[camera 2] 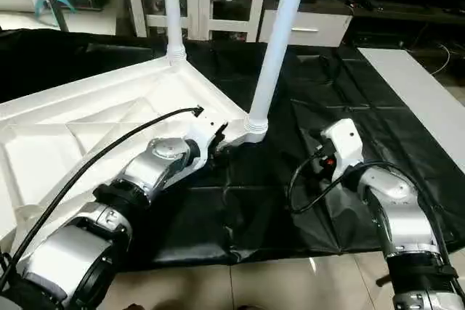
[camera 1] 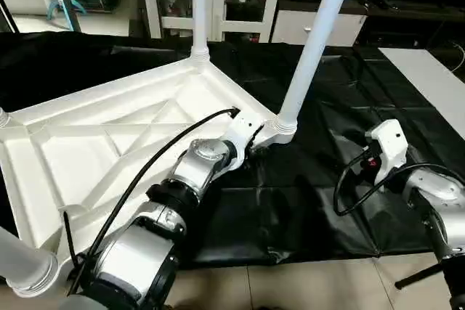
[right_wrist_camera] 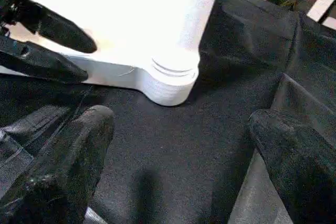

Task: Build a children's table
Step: Rotate leg to tighten

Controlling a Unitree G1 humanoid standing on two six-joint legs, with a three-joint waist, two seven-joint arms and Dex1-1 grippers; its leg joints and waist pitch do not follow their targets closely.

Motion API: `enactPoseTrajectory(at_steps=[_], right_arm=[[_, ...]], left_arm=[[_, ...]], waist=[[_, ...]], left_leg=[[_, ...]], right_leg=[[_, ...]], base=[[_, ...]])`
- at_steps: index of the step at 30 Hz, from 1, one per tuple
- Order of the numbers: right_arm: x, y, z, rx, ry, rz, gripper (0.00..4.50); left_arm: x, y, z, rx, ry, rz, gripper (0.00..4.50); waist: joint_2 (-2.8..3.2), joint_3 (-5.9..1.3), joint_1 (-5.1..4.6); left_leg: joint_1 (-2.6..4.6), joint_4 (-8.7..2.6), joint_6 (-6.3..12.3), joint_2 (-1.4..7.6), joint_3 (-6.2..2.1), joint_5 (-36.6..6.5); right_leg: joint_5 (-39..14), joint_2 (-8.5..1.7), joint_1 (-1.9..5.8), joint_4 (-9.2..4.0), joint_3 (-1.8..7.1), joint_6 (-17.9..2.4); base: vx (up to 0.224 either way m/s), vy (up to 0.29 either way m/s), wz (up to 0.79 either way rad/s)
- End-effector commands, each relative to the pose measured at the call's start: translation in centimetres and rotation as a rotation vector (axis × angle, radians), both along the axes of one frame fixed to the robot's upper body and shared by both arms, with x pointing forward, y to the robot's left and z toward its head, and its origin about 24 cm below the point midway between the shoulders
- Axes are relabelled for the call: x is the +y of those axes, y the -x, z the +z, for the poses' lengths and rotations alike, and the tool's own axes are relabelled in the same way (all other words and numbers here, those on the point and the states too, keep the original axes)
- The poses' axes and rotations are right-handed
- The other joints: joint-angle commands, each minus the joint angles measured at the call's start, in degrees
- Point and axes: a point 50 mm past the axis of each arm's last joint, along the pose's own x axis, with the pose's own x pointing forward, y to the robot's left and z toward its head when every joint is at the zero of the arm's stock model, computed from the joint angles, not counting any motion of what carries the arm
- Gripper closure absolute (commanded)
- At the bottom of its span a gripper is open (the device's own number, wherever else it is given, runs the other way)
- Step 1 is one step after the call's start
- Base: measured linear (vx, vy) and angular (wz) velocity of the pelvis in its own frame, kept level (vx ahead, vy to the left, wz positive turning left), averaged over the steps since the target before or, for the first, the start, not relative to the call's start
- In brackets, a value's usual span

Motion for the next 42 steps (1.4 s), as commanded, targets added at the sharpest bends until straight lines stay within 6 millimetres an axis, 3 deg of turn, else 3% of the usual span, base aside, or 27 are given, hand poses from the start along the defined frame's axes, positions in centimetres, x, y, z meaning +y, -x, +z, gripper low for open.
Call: enactPoseTrajectory(at_steps=[1,10,18,32,37,40,42], right_arm=[[0.2,0.0,0.0,0.001,0.016,0.005,0.00],[0.3,0.1,0.0,0.001,0.022,0.017,0.00],[0.1,0.1,0.0,0.002,0.033,0.019,0.00],[0.2,-0.2,0.2,-0.007,0.046,0.028,0.00],[0.4,-0.2,0.1,-0.009,0.051,0.034,0.00],[0.3,-0.2,0.1,-0.014,0.057,0.033,0.00],[0.3,-0.2,0.1,-0.015,0.058,0.032,0.00]], left_arm=[[0.1,0.2,-1.1,0.031,-0.070,0.010,1.55],[0.1,0.3,-1.6,0.103,-0.107,0.004,2.26],[0.1,0.4,-1.6,0.147,-0.143,-0.036,2.81],[0.4,0.8,-2.1,0.210,-0.208,-0.130,3.96],[0.2,1.2,-1.9,0.209,-0.142,-0.218,4.37],[0.9,1.8,-2.5,0.218,-0.153,-0.303,4.46],[1.0,2.0,-2.6,0.213,-0.152,-0.340,4.46]], waist=[[-0.27,-3.82,0.03],[-0.18,-3.72,0.07],[-0.21,-3.83,0.13],[-0.31,-3.70,0.21],[-0.29,-3.67,0.25],[-0.20,-3.66,0.28],[-0.24,-3.49,0.30]], left_leg=[[0.46,-3.93,5.28,0.87,-0.44,-13.9],[0.52,-4.07,4.62,0.80,-0.50,-15.4],[0.42,-3.97,5.26,0.78,-0.45,-14.2],[0.43,-4.07,5.42,0.86,-0.45,-14.1],[0.50,-4.16,5.14,0.91,-0.49,-14.7],[0.59,-4.23,5.25,1.01,-0.47,-14.6],[0.58,-4.35,5.20,0.95,-0.43,-15.9]], right_leg=[[-16.0,-1.50,3.52,-3.92,1.06,-10.4],[-18.8,-1.56,3.38,-4.28,0.97,-9.6],[-16.6,-1.61,3.49,-4.05,1.01,-10.5],[-17.4,-1.78,3.54,-4.08,1.02,-10.9],[-18.6,-1.83,3.43,-4.19,1.05,-10.5],[-17.5,-1.88,3.38,-4.12,1.08,-11.2],[-19.7,-1.92,3.35,-4.39,1.09,-10.6]], base=[[0.000,0.000,0.00],[0.000,0.000,0.00],[0.000,0.000,0.00],[0.000,0.000,0.00],[0.000,0.000,0.00],[0.000,0.000,0.00],[0.000,0.000,0.00]])
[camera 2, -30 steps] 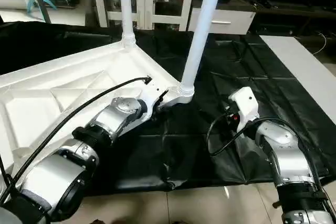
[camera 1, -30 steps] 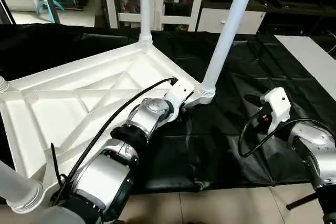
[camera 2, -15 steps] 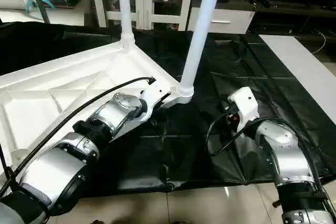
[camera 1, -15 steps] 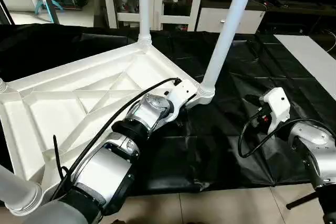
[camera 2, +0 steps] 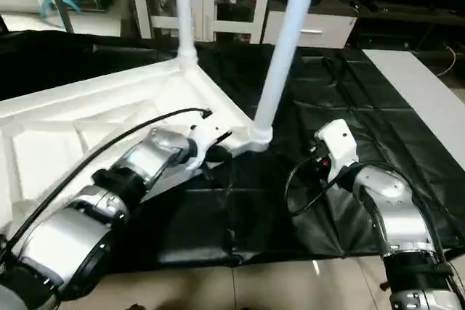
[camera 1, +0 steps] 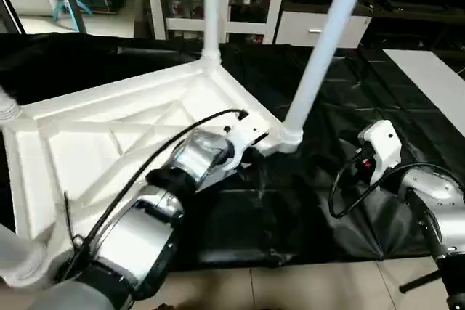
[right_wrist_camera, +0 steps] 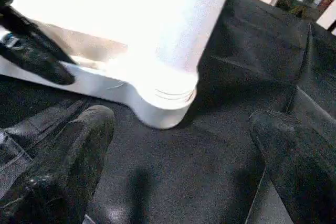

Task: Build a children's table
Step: Rotate leg to tighten

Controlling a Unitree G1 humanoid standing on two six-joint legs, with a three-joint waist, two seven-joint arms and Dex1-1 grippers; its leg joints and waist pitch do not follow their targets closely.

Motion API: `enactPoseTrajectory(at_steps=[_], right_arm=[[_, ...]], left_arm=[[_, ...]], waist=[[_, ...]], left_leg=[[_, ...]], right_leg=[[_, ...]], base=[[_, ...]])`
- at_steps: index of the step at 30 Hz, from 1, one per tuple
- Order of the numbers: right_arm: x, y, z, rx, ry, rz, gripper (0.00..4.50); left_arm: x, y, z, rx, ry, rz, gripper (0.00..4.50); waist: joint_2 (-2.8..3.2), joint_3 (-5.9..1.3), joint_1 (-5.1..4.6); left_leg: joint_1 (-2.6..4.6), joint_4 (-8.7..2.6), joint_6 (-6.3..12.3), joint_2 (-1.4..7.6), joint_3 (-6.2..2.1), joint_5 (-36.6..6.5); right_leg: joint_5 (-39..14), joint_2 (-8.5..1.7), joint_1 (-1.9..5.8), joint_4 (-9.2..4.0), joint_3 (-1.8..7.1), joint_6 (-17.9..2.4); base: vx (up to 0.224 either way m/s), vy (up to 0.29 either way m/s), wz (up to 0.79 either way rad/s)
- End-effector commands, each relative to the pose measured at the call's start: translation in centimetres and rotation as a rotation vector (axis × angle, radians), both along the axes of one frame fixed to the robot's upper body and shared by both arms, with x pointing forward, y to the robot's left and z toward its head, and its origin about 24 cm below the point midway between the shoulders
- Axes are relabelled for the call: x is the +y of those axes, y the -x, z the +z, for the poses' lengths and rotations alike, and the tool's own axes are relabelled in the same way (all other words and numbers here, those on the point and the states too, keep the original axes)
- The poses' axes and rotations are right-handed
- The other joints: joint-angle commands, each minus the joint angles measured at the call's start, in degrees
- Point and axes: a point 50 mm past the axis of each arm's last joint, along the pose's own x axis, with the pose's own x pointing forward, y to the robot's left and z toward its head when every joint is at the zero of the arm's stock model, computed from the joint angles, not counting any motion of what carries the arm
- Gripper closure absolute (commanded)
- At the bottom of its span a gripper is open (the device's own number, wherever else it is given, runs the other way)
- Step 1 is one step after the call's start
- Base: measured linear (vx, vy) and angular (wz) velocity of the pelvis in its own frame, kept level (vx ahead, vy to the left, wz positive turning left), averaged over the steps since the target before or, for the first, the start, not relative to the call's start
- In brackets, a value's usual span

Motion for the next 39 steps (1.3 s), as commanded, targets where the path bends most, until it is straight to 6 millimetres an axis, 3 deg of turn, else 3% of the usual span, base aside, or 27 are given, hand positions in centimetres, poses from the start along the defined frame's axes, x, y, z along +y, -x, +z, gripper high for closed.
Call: enactPoseTrajectory(at_steps=[1,4,5,6,9,10,13,14,20,23,27,33,38,39], right_arm=[[-0.2,0.0,0.2,-0.005,0.021,0.005,0.00],[-0.3,0.1,0.1,-0.006,0.026,0.005,0.00],[-0.3,0.2,0.1,-0.007,0.027,0.005,0.00],[-0.4,0.3,0.0,-0.008,0.028,0.003,0.00],[-0.5,0.3,0.1,-0.014,0.025,0.003,0.00],[-0.4,0.4,0.1,-0.017,0.021,0.007,0.00],[0.1,0.9,0.1,-0.001,-0.013,0.082,0.00],[0.4,1.2,0.0,0.015,-0.021,0.131,0.00],[2.2,3.0,-0.4,0.094,-0.012,0.412,0.00],[2.6,2.7,-0.7,0.094,0.021,0.439,0.00],[3.3,2.2,-1.1,0.106,0.052,0.501,0.00],[4.7,2.1,-1.4,0.153,0.024,0.599,0.00],[5.4,2.1,-1.7,0.202,-0.020,0.690,0.00],[5.4,2.1,-1.8,0.207,-0.020,0.694,0.20]], left_arm=[[0.6,1.9,-3.0,0.127,-0.045,-0.066,4.46],[1.4,2.5,-3.5,0.128,-0.066,-0.136,4.46],[1.9,2.9,-3.7,0.114,-0.076,-0.193,4.46],[2.6,3.6,-3.9,0.126,-0.078,-0.253,4.46],[3.9,4.8,-4.1,0.128,-0.066,-0.323,4.46],[4.2,4.9,-4.0,0.124,-0.057,-0.319,4.46],[5.2,5.3,-3.7,0.115,-0.034,-0.321,4.46],[5.5,5.5,-3.6,0.111,-0.037,-0.330,4.46],[6.7,6.7,-3.2,0.120,-0.030,-0.384,4.46],[6.8,7.3,-3.2,0.133,-0.022,-0.409,4.46],[6.9,8.2,-3.0,0.147,-0.021,-0.447,4.46],[7.0,8.7,-3.0,0.171,-0.029,-0.465,4.46],[7.0,8.8,-3.0,0.176,-0.035,-0.457,4.46],[7.0,8.8,-3.0,0.175,-0.036,-0.455,4.49]], waist=[[-0.90,-3.03,-0.06],[-0.65,-2.84,-0.21],[-0.49,-2.61,-0.39],[-0.46,-2.60,-0.42],[-0.56,-2.28,-1.28],[-0.30,-2.55,-1.05],[-0.31,-2.46,-1.73],[-0.57,-2.44,-1.93],[-0.43,-2.51,-2.39],[-0.46,-2.54,-2.42],[-0.60,-2.71,-2.54],[-0.56,-2.89,-2.31],[-0.63,-2.97,-1.93],[-0.63,-2.95,-1.91]], left_leg=[[0.46,-4.28,5.04,0.95,-0.44,-16.5],[0.53,-4.58,4.36,1.05,-0.62,-18.5],[0.84,-4.70,3.79,1.03,-0.61,-20.4],[0.96,-4.94,3.25,1.27,-1.00,-21.5],[1.19,-5.06,2.33,1.08,-1.00,-24.5],[1.45,-5.11,1.94,1.27,-1.18,-24.5],[1.16,-5.24,1.97,1.20,-1.29,-25.3],[1.09,-5.32,2.11,1.27,-1.24,-25.2],[0.66,-5.48,2.84,1.51,-1.18,-23.6],[0.90,-5.45,2.59,1.56,-1.00,-22.4],[0.60,-5.49,2.72,1.61,-0.84,-20.0],[0.76,-5.30,3.58,1.68,-0.48,-16.9],[0.82,-5.14,4.15,1.67,-0.35,-15.2],[0.81,-5.15,4.11,1.66,-0.35,-14.9]], right_leg=[[-21.6,-1.73,3.12,-4.47,1.18,-10.0],[-25.4,-1.79,3.01,-4.88,1.15,-8.7],[-28.6,-1.73,2.64,-5.35,1.06,-7.8],[-30.2,-2.04,2.73,-5.38,1.06,-7.3],[-35.7,-1.94,2.30,-6.10,1.02,-5.2],[-35.4,-2.20,2.35,-5.80,1.11,-5.2],[-36.4,-1.95,2.22,-5.84,1.03,-4.2],[-36.2,-1.88,2.19,-5.91,1.10,-4.2],[-33.4,-1.95,2.34,-5.42,1.49,-5.3],[-32.7,-1.99,2.12,-5.39,1.69,-5.9],[-27.7,-1.84,2.55,-4.52,1.81,-8.1],[-21.5,-1.68,2.85,-3.85,2.01,-10.3],[-18.8,-1.71,3.12,-3.42,2.02,-11.6],[-18.8,-1.71,3.14,-3.45,2.04,-11.6]], base=[[0.000,0.000,0.00],[0.000,0.000,0.00],[0.000,0.000,0.00],[0.000,0.000,0.00],[0.000,0.000,0.00],[0.000,0.000,0.00],[0.000,0.000,0.00],[0.000,0.000,0.00],[0.000,0.000,0.00],[0.000,0.000,0.00],[0.000,0.000,0.00],[0.000,0.000,0.00],[0.000,0.000,0.00],[0.000,0.000,0.00]])
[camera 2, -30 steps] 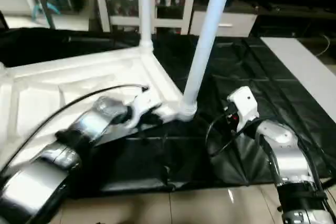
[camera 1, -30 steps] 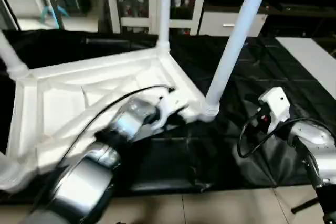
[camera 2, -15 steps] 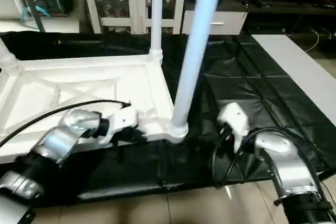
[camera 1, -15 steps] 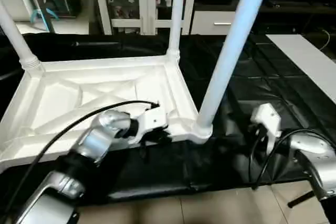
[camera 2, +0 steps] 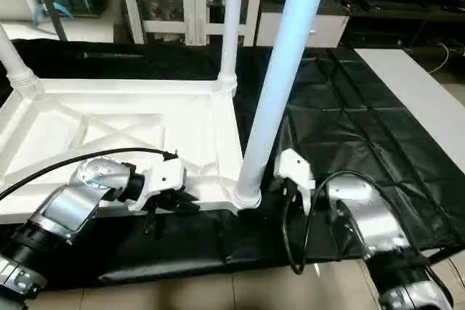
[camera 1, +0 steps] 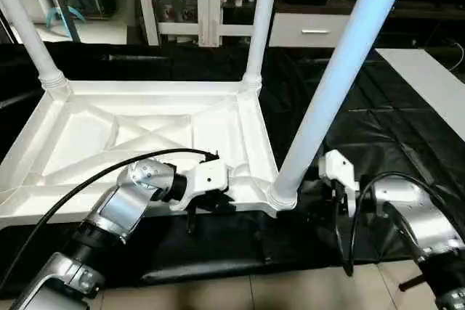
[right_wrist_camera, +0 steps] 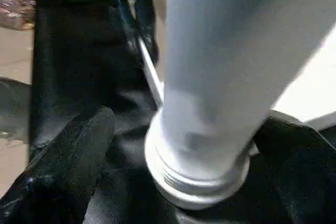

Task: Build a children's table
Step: Rotate leg to tighten

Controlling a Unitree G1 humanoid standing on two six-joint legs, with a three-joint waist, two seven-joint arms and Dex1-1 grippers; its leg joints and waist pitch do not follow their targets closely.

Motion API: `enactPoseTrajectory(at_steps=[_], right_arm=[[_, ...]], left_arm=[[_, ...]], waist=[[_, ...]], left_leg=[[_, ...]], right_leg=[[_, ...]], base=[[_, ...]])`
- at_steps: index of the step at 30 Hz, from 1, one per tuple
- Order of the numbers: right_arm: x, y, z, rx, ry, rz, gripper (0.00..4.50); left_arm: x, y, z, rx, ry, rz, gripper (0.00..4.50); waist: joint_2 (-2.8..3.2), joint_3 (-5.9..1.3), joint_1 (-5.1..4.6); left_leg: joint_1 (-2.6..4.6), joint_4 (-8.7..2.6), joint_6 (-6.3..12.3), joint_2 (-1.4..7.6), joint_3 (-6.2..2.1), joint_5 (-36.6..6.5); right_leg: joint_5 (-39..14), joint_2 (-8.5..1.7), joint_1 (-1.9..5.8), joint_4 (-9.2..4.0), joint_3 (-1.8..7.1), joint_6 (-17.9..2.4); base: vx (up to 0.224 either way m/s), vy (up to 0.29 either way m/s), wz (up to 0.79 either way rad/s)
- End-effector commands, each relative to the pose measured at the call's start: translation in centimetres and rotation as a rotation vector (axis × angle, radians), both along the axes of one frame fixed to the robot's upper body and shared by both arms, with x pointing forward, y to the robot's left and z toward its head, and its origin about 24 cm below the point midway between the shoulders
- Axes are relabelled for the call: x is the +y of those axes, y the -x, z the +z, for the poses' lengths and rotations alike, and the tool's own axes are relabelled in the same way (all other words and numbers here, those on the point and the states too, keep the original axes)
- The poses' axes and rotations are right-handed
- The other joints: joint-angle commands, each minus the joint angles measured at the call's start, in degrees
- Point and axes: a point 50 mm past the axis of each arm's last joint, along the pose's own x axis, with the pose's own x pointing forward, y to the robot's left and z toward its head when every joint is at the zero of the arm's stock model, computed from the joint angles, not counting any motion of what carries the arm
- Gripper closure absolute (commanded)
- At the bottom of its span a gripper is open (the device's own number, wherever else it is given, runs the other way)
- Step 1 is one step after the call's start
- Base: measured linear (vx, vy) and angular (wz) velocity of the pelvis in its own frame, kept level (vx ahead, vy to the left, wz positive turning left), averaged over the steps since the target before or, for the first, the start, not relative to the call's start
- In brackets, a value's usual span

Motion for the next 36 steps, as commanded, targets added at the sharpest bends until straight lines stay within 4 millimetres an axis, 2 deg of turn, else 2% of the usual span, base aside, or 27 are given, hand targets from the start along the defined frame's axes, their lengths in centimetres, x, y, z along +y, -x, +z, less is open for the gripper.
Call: enactPoseTrajectory(at_steps=[1,4,8,14,15,17,26,29,31,33,35,36], right_arm=[[0.0,-0.2,0.1,0.011,-0.002,0.020,0.32],[0.2,-0.6,-0.1,0.026,-0.013,0.021,0.50],[0.6,-1.1,-0.3,0.048,-0.031,0.030,0.96],[1.0,-1.4,-0.7,0.061,-0.023,0.054,1.41],[1.0,-1.4,-0.8,0.063,-0.019,0.060,1.61],[1.0,-1.4,-0.9,0.066,-0.009,0.071,1.70],[0.7,-1.3,-1.7,0.083,0.042,0.099,2.19],[0.6,-1.7,-2.0,0.086,0.028,0.012,2.32],[0.4,-2.8,-2.5,0.097,0.010,-0.183,2.34],[0.2,-3.5,-2.9,0.102,0.006,-0.308,2.36],[0.3,-3.7,-3.0,0.108,-0.004,-0.359,2.38],[1.1,-4.0,-3.5,0.131,-0.031,-0.441,2.38]], left_arm=[[0.0,1.7,-2.7,0.137,-0.052,-0.034,4.50],[0.0,1.8,-2.6,0.142,-0.049,-0.034,4.50],[-0.1,1.9,-2.6,0.151,-0.051,-0.036,4.50],[0.0,1.9,-2.7,0.156,-0.055,-0.033,4.50],[0.0,1.9,-2.7,0.157,-0.056,-0.032,4.50],[0.0,2.0,-2.7,0.158,-0.056,-0.031,4.50],[0.0,2.1,-2.8,0.162,-0.058,-0.026,4.50],[-0.2,1.9,-2.9,0.158,-0.036,0.020,4.50],[-0.6,1.2,-2.7,0.151,0.020,0.119,4.50],[-0.9,0.6,-2.4,0.152,0.062,0.192,4.50],[-1.2,0.3,-2.3,0.145,0.077,0.226,4.50],[-1.8,-0.3,-2.2,0.141,0.098,0.287,4.50]], waist=[[-0.77,-2.53,-0.07],[-0.79,-2.56,-0.07],[-0.67,-2.71,-0.07],[-0.82,-2.79,-0.02],[-0.80,-2.75,-0.02],[-0.95,-2.74,-0.02],[-0.92,-2.71,-0.14],[-1.11,-2.66,-0.23],[-1.14,-2.50,-0.46],[-1.21,-2.26,-1.53],[-1.22,-2.23,-2.07],[-1.28,-2.01,-2.75]], left_leg=[[-0.03,-3.93,4.18,1.70,-0.45,-14.7],[0.02,-3.90,3.86,1.63,-0.43,-14.7],[0.15,-3.82,3.75,1.64,-0.44,-14.1],[0.20,-3.65,4.40,1.59,-0.32,-12.5],[0.21,-3.67,4.40,1.56,-0.32,-12.8],[0.20,-3.70,4.21,1.57,-0.35,-13.6],[0.34,-3.89,3.46,1.64,-0.46,-15.4],[0.42,-3.97,3.05,1.66,-0.50,-16.4],[0.35,-4.16,2.25,1.64,-0.68,-18.0],[0.39,-4.35,0.26,1.45,-1.10,-21.7],[0.30,-4.35,-0.28,1.37,-1.43,-23.3],[0.36,-4.22,-0.28,1.27,-1.62,-26.1]], right_leg=[[-17.9,-1.69,2.42,-3.42,1.97,-12.2],[-18.0,-1.68,2.46,-3.44,1.95,-12.3],[-16.4,-1.66,2.50,-3.22,1.93,-13.1],[-13.8,-1.58,2.67,-2.84,1.94,-14.1],[-14.2,-1.58,2.68,-2.92,1.92,-14.1],[-15.5,-1.66,2.71,-2.99,1.90,-13.9],[-16.5,-1.52,2.62,-3.17,1.88,-13.3],[-18.3,-1.55,2.52,-3.39,1.89,-12.9],[-21.0,-1.59,2.47,-3.65,1.87,-12.0],[-26.8,-1.51,2.21,-4.13,1.57,-10.3],[-29.8,-1.68,2.28,-4.40,1.39,-9.1],[-33.6,-1.63,1.88,-5.03,1.19,-7.3]], base=[[0.000,0.000,0.00],[0.000,0.000,0.00],[0.000,0.000,0.00],[0.000,0.000,0.00],[0.000,0.000,0.00],[0.000,0.000,0.00],[0.000,0.000,0.00],[0.000,0.000,0.00],[0.000,0.000,0.00],[-0.025,0.006,-0.03],[-0.025,0.006,-0.03],[0.000,0.000,0.00]])
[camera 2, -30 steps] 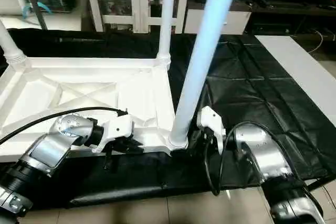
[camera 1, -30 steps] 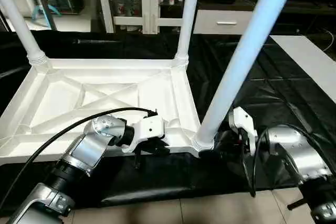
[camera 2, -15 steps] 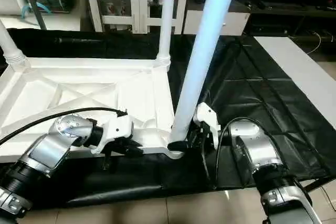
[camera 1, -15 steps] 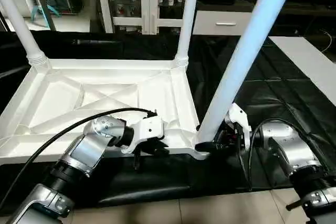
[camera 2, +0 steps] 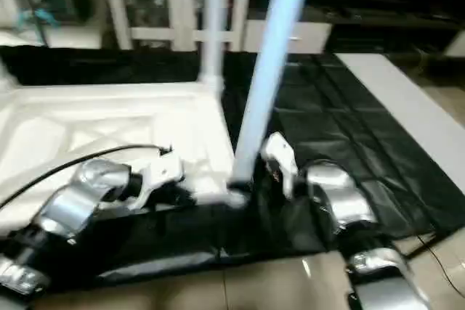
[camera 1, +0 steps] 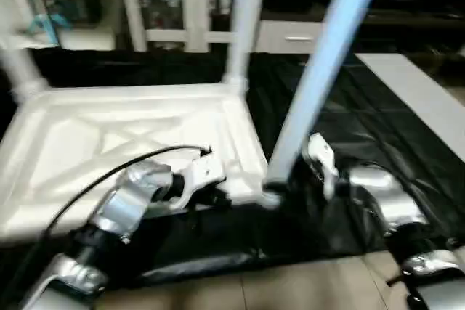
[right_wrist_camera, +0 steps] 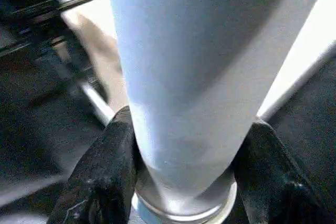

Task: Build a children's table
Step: Rotate leg to tighten

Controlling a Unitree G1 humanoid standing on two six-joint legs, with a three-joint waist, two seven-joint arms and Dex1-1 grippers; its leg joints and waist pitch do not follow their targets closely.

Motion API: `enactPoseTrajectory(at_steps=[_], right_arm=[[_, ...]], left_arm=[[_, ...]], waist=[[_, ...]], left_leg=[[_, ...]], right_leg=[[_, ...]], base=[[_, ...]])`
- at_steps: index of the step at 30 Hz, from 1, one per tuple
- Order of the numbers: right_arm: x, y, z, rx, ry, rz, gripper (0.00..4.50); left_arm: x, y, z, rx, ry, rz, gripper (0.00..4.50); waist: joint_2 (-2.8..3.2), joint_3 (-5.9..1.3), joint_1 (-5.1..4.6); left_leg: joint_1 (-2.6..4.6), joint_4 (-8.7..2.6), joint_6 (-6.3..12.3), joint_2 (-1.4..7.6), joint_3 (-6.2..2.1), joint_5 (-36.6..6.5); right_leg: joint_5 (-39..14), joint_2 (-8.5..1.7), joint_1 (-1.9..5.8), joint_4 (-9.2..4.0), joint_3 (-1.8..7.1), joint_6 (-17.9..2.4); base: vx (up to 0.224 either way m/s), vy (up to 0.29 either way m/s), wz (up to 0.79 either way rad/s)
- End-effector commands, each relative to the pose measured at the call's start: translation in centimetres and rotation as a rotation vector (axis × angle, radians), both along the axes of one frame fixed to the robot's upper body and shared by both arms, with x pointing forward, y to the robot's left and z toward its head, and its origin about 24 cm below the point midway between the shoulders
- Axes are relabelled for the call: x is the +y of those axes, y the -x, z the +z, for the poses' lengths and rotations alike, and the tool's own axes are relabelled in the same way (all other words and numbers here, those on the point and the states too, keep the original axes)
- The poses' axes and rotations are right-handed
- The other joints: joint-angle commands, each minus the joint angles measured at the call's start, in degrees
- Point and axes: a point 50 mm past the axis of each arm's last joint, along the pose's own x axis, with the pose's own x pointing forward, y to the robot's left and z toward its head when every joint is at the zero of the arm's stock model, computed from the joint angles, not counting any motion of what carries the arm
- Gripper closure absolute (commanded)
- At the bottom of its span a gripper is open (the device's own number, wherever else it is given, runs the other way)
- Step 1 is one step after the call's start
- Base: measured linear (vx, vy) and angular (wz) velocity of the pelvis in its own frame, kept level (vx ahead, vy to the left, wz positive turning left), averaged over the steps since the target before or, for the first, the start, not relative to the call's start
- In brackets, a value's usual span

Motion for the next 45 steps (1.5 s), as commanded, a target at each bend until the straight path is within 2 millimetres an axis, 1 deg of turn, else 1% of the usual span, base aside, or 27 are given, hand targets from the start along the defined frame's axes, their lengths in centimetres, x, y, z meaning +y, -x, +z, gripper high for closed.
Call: enactPoseTrajectory(at_steps=[1,6,9,10,13,14,15,17,18,20,22,25,27,28,29,30,31,32,33,34,35,36,37,38,39,41,45], right_arm=[[0.1,-0.3,-2.1,0.080,0.063,-0.218,2.38],[3.3,-1.3,-2.7,0.077,0.071,-0.432,2.43],[5.5,-1.8,-2.7,0.064,0.063,-0.550,2.45],[6.9,-2.0,-2.6,0.050,0.061,-0.613,2.45],[8.5,-2.2,-2.3,0.046,0.041,-0.638,2.51],[8.6,-2.2,-2.2,0.048,0.036,-0.639,2.52],[8.8,-2.3,-2.0,0.047,0.023,-0.639,2.52],[8.9,-2.4,-1.9,0.043,0.017,-0.633,2.52],[9.0,-2.4,-1.7,0.042,0.002,-0.624,2.52],[9.2,-2.4,-1.5,0.052,-0.034,-0.596,2.52],[9.0,-2.4,-1.1,0.056,-0.103,-0.562,2.52],[8.4,-2.6,-0.4,0.046,-0.176,-0.574,1.99],[7.4,-2.7,0.4,0.014,-0.228,-0.555,1.83],[7.4,-2.7,0.4,0.014,-0.228,-0.555,1.76],[7.1,-2.7,0.6,0.003,-0.235,-0.550,1.66],[6.3,-2.7,1.0,-0.018,-0.242,-0.542,1.57],[5.7,-2.6,1.2,-0.031,-0.246,-0.535,1.49],[5.7,-2.6,1.2,-0.031,-0.246,-0.535,1.41],[4.9,-2.5,1.5,-0.051,-0.245,-0.516,1.32],[4.2,-2.4,1.8,-0.059,-0.243,-0.488,1.23],[3.6,-2.1,2.0,-0.062,-0.240,-0.460,1.13],[3.3,-2.0,2.1,-0.062,-0.239,-0.445,1.13],[2.9,-1.8,2.3,-0.070,-0.234,-0.430,1.06],[2.9,-1.8,2.3,-0.072,-0.233,-0.427,0.93],[1.9,-1.5,2.5,-0.084,-0.210,-0.417,0.81],[0.0,-0.7,2.7,-0.116,-0.154,-0.395,0.67],[-2.7,1.6,2.8,-0.118,-0.061,-0.299,0.31]], left_arm=[[-1.8,0.0,-1.3,0.054,0.077,0.105,4.50],[-3.4,-2.1,-1.0,-0.003,0.064,0.327,4.50],[-4.4,-3.6,-0.4,-0.093,0.047,0.460,4.50],[-5.2,-4.4,0.2,-0.164,0.049,0.513,4.50],[-6.0,-5.1,0.9,-0.247,0.058,0.520,4.50],[-6.1,-5.1,1.0,-0.254,0.058,0.519,4.50],[-6.2,-5.2,1.0,-0.260,0.054,0.507,4.50],[-6.1,-5.2,1.0,-0.262,0.050,0.504,4.50],[-6.1,-5.2,0.9,-0.261,0.042,0.494,4.50],[-6.0,-5.2,0.8,-0.255,0.035,0.494,4.50],[-5.8,-5.2,0.5,-0.249,0.030,0.489,4.50],[-5.7,-5.2,0.3,-0.246,0.035,0.477,4.50],[-5.6,-5.0,0.0,-0.219,0.039,0.444,4.50],[-5.6,-5.0,0.0,-0.219,0.039,0.444,4.50],[-5.5,-4.9,-0.2,-0.207,0.038,0.438,4.50],[-5.3,-4.7,-0.4,-0.186,0.030,0.426,4.50],[-5.2,-4.7,-0.5,-0.183,0.029,0.423,4.50],[-5.2,-4.7,-0.5,-0.183,0.029,0.423,4.50],[-5.0,-4.7,-0.6,-0.174,0.027,0.412,4.50],[-4.9,-4.6,-0.7,-0.164,0.028,0.394,4.50],[-4.9,-4.4,-0.7,-0.156,0.031,0.373,4.50],[-4.9,-4.4,-0.7,-0.151,0.033,0.361,4.50],[-4.8,-4.3,-0.8,-0.143,0.031,0.354,4.50],[-4.8,-4.3,-0.8,-0.142,0.030,0.352,4.50],[-4.6,-4.1,-0.9,-0.130,0.030,0.324,4.50],[-4.1,-3.7,-1.1,-0.113,0.020,0.284,4.50],[-2.6,-3.1,-1.6,-0.080,-0.008,0.228,4.50]], waist=[[-0.30,-1.34,0.01],[0.06,-1.29,-1.11],[0.43,-1.19,-1.79],[0.45,-1.00,-2.33],[1.18,-0.61,-3.26],[1.25,-0.45,-3.46],[1.52,-0.50,-3.30],[1.37,-0.28,-3.19],[0.90,-0.27,-3.56],[0.89,-0.15,-3.78],[1.10,-0.02,-3.98],[1.10,0.21,-4.03],[1.10,0.38,-4.29],[1.23,0.40,-4.51],[1.64,0.31,-4.91],[2.07,0.61,-4.61],[2.12,0.73,-2.83],[0.90,0.60,-3.41],[-1.25,0.49,-2.14],[-1.84,0.91,-1.83],[-1.39,-0.35,0.10],[-1.12,-0.45,0.86],[-0.76,-0.51,1.75],[0.19,-0.46,1.87],[0.07,-0.20,1.78],[-0.24,-0.18,2.01],[-0.48,-0.46,2.43]], left_leg=[[0.01,-4.68,-0.22,1.19,-1.47,-26.6],[0.27,-4.45,-0.99,0.65,-2.44,-29.7],[0.04,-4.84,-0.66,0.64,-2.85,-30.8],[1.10,-4.65,-0.19,0.61,-3.03,-34.4],[2.09,-5.09,0.08,0.96,-3.46,-39.0],[1.93,-5.71,0.01,1.36,-3.69,-40.7],[0.72,-7.16,-0.23,2.32,-4.02,-42.5],[1.26,-7.55,-0.69,2.25,-3.55,-43.9],[2.41,-5.71,-0.57,0.87,-3.18,-40.8],[1.97,-4.96,0.14,0.44,-3.23,-37.2],[1.26,-5.70,-0.07,1.08,-3.67,-38.3],[1.94,-5.93,-1.13,1.23,-3.69,-41.4],[1.76,-5.83,-0.80,1.05,-3.76,-41.2],[1.00,-6.18,-1.03,1.22,-4.07,-41.4],[-0.72,-7.53,-1.76,1.82,-4.77,-43.3],[-2.87,-9.87,-2.40,2.89,-5.16,-47.1],[-2.28,-11.59,-2.96,3.60,-3.85,-49.3],[-0.72,-10.55,-2.10,3.05,-3.37,-47.6],[4.06,-3.67,-0.66,-1.02,-1.92,-35.0],[5.36,0.26,0.88,-2.61,-1.09,-26.0],[-1.07,-2.77,3.61,-1.01,-2.23,-12.5],[-2.75,-4.32,4.06,-0.17,-2.84,-8.9],[-1.98,-5.36,4.24,0.88,-2.72,-6.4],[-1.00,-5.62,4.27,1.54,-2.62,-9.2],[-0.91,-5.77,3.98,1.33,-2.12,-14.0],[-0.42,-5.58,3.48,1.17,-2.03,-18.9],[-0.46,-5.45,4.85,1.16,-1.55,-16.8]], right_leg=[[-34.7,-1.68,1.09,-5.26,1.09,-6.9],[-41.5,-1.84,0.82,-6.88,-0.44,-2.8],[-38.0,-1.57,1.04,-7.10,-1.03,-3.7],[-38.3,-1.61,0.78,-8.09,-2.31,-3.4],[-37.2,-1.41,1.48,-9.57,-4.76,-1.8],[-35.1,-1.37,2.08,-9.17,-5.12,-1.9],[-30.1,-1.74,3.92,-7.13,-4.20,-2.9],[-29.1,-1.85,3.28,-7.03,-3.84,-4.0],[-35.9,-3.04,1.82,-9.08,-4.15,-3.6],[-40.9,-3.54,2.12,-10.33,-5.18,-1.5],[-40.2,-3.48,3.11,-9.70,-5.86,-0.4],[-40.0,-3.59,2.56,-9.86,-6.25,-0.8],[-41.8,-3.55,2.84,-10.44,-7.17,0.5],[-41.8,-3.67,3.56,-9.88,-7.11,0.9],[-39.6,-3.51,5.14,-8.16,-6.67,0.6],[-34.4,-2.91,6.90,-4.23,-5.35,-0.9],[-23.9,-1.99,6.17,-0.50,-3.30,-4.8],[-24.7,-2.11,4.46,-2.13,-2.50,-5.1],[-44.1,-4.18,-1.30,-10.31,-3.16,-2.4],[-52.5,-5.30,-2.91,-12.62,-3.83,-0.7],[-49.9,-7.41,4.21,-8.81,-0.45,0.1],[-43.9,-6.33,5.05,-6.99,-0.67,-0.3],[-31.8,-4.37,3.59,-6.09,-0.84,-2.4],[-24.6,-3.90,2.93,-5.38,-0.64,-6.5],[-24.8,-3.10,2.65,-5.55,-0.44,-8.2],[-29.0,-3.12,2.37,-5.88,-0.32,-7.9],[-25.8,-2.77,2.47,-5.48,0.26,-8.0]], base=[[0.000,0.000,0.00],[-0.021,0.004,-0.04],[0.000,0.000,0.00],[0.000,0.000,0.00],[-0.034,0.023,0.03],[-0.019,0.051,0.04],[0.000,0.000,0.00],[0.000,0.000,0.00],[0.000,0.000,0.00],[0.000,0.000,0.00],[0.000,0.000,0.00],[0.000,0.000,0.00],[0.000,0.000,0.00],[0.000,0.000,0.00],[0.000,0.000,0.00],[-0.068,-0.028,-0.03],[-0.068,-0.028,-0.03],[-0.005,-0.081,0.20],[0.057,-0.103,0.20],[0.057,-0.103,0.20],[0.131,-0.045,-0.17],[0.120,-0.004,-0.27],[0.120,-0.004,-0.27],[0.000,0.000,0.00],[0.000,0.000,0.00],[0.000,0.000,0.00],[0.000,0.000,0.00]])
